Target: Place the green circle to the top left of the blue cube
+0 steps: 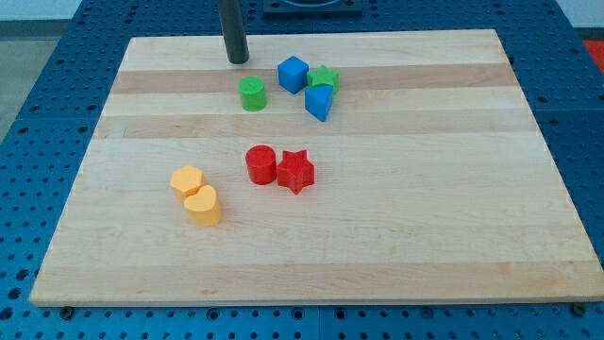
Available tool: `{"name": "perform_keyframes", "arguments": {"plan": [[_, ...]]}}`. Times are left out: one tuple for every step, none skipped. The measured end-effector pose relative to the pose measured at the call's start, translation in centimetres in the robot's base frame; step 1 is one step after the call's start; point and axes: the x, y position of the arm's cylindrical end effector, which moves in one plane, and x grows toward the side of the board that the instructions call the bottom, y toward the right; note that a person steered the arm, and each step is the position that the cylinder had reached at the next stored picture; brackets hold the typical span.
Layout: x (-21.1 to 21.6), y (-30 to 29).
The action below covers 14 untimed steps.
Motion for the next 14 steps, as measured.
{"name": "perform_keyframes", "arguments": {"plan": [[-0.7, 0.2], [-1.4, 1.2], [-1.5, 2.8], [-0.6, 4.7], [1.9, 6.7], [4.9, 8.7], [8.0, 10.6], [10.4, 11.8], [11.8, 11.9], [11.9, 11.9], [11.2, 10.9], [8.4, 8.5], [4.8, 5.6], [3.4, 4.0]]}}
